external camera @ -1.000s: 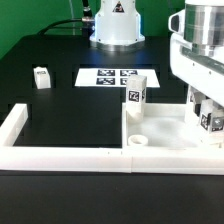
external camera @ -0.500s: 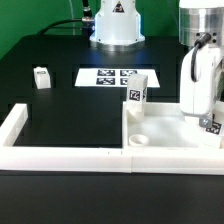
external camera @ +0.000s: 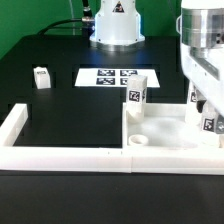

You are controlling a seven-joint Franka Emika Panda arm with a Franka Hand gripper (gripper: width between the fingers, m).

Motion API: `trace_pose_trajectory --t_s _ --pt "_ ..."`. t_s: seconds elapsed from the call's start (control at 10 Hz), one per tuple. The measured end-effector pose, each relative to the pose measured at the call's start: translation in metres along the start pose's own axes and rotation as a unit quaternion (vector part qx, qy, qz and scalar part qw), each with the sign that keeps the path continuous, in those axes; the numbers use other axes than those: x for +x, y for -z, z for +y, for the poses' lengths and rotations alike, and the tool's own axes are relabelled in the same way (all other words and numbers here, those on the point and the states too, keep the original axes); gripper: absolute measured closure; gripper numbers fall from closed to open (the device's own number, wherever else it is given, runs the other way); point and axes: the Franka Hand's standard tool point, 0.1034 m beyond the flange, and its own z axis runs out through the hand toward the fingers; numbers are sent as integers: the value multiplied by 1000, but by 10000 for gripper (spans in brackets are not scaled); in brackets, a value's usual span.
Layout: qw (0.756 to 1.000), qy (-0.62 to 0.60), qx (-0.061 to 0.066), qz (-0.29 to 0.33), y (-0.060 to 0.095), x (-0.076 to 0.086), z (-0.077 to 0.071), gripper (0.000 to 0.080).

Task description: Assemble square table

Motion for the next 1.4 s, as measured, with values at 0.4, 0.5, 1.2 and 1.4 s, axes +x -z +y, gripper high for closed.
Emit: trace_pose_trajectory --t_s 0.4,0.5,1.2,1.4 --pt "971 238 -28 11 1 6 3 151" --pt "945 324 -31 12 3 5 0 151" --pt "978 208 -28 14 2 3 0 513" --pt "995 92 -28 17 1 1 1 512"
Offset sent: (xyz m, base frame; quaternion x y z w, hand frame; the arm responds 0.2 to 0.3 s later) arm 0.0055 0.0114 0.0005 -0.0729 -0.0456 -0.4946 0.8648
